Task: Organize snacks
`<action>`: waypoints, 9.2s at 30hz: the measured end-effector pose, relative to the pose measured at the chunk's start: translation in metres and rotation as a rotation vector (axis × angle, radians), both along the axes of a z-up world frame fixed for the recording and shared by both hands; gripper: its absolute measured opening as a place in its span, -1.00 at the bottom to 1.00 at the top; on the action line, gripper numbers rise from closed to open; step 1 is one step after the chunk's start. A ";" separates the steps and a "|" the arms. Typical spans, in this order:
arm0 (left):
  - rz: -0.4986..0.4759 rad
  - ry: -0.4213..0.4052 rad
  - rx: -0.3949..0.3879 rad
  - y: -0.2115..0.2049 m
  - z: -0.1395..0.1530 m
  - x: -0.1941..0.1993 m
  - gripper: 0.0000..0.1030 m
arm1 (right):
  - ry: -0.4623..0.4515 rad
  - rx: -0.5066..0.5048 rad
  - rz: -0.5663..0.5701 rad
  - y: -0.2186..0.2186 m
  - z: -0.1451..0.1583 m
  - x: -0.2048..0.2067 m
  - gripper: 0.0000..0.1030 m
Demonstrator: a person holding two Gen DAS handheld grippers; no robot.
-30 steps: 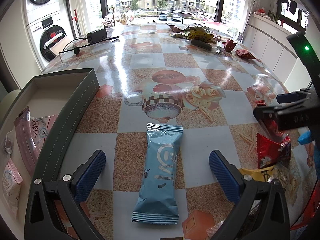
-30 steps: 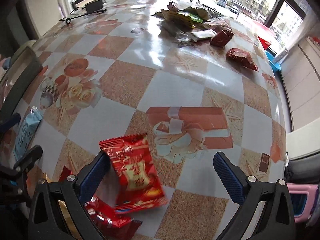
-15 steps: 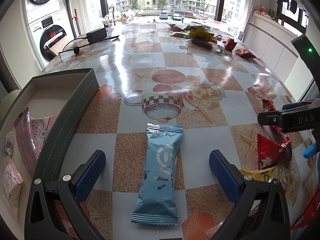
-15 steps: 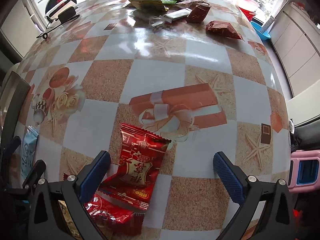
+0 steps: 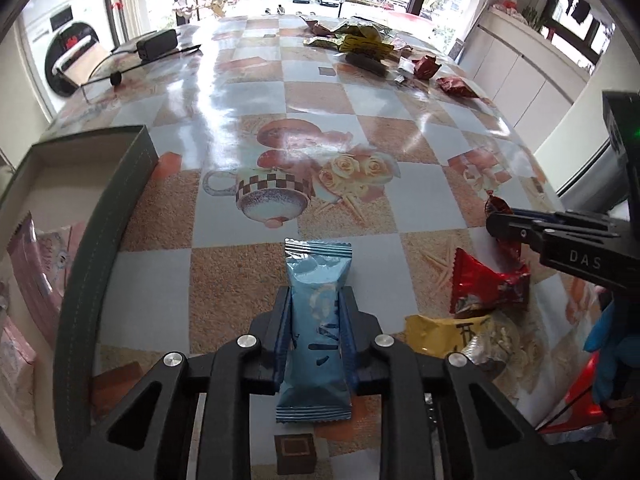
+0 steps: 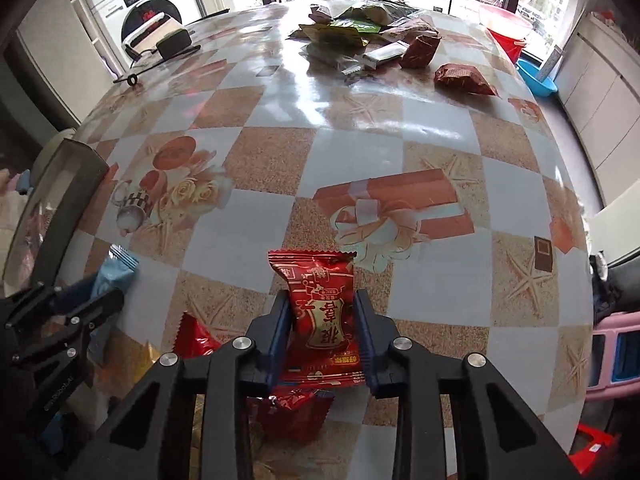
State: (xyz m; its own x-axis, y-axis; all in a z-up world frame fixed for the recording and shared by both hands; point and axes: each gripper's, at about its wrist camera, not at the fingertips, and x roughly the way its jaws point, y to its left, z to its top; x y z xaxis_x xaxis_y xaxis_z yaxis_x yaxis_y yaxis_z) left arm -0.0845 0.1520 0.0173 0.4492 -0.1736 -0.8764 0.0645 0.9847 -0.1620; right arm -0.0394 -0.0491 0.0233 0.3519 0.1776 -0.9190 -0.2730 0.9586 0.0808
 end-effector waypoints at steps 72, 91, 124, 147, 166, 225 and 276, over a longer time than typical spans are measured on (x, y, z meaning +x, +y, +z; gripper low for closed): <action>0.439 -0.088 -0.002 0.219 0.031 -0.095 0.54 | 0.024 0.083 0.424 0.294 0.038 -0.039 1.00; -0.190 -0.133 0.185 -0.030 0.045 -0.089 0.58 | 0.009 0.071 -0.121 -0.016 0.023 -0.041 1.00; -0.141 -0.089 0.290 -0.036 0.031 -0.033 0.60 | -0.054 -0.100 0.010 -0.004 -0.019 -0.015 1.00; 0.010 0.013 0.266 -0.011 -0.004 -0.019 0.66 | -0.183 -0.059 0.038 -0.009 -0.019 -0.027 1.00; -0.105 -0.080 0.152 -0.016 -0.002 -0.019 -0.57 | -0.196 -0.055 0.038 -0.009 -0.019 -0.028 1.00; -0.117 -0.046 0.150 -0.029 -0.016 0.001 1.00 | -0.195 -0.056 0.037 -0.009 -0.018 -0.028 1.00; -0.054 -0.172 0.054 0.018 0.066 -0.060 -0.23 | 0.027 -0.135 0.074 0.015 -0.008 -0.032 -0.59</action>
State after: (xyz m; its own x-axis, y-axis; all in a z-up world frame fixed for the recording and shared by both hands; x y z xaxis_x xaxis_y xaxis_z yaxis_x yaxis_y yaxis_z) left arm -0.1449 0.1696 0.0831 0.5847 -0.1563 -0.7961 0.1401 0.9860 -0.0907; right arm -0.0712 -0.0341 0.0155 0.3175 0.0763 -0.9452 -0.3428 0.9386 -0.0393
